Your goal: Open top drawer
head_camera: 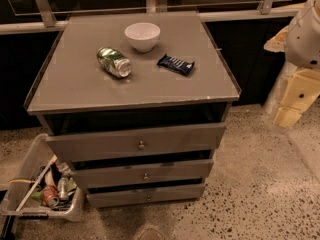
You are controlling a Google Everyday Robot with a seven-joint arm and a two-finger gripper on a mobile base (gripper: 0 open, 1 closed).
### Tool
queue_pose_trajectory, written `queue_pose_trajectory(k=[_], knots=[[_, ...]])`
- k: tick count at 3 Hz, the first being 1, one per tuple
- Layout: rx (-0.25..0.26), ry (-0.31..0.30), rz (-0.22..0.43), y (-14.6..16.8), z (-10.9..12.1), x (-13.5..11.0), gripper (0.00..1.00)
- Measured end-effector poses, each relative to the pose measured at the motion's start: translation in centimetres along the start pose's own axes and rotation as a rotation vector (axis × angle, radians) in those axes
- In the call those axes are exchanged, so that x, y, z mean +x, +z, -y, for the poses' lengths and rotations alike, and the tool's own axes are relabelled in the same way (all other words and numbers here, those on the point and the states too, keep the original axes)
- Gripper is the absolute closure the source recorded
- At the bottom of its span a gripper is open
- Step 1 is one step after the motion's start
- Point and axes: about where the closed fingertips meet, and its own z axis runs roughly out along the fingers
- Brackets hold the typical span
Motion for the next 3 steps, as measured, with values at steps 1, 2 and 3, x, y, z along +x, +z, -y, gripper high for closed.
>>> queue_pose_trajectory(k=[1,2,3], knots=[[0.002,-0.001,0.002,0.0,0.0,0.0,0.00],[-0.015,-0.005,0.034,1.5,-0.4,-0.1,0.00],[-0.025,-0.042,0.107,3.6,-1.2,-0.5,0.00]])
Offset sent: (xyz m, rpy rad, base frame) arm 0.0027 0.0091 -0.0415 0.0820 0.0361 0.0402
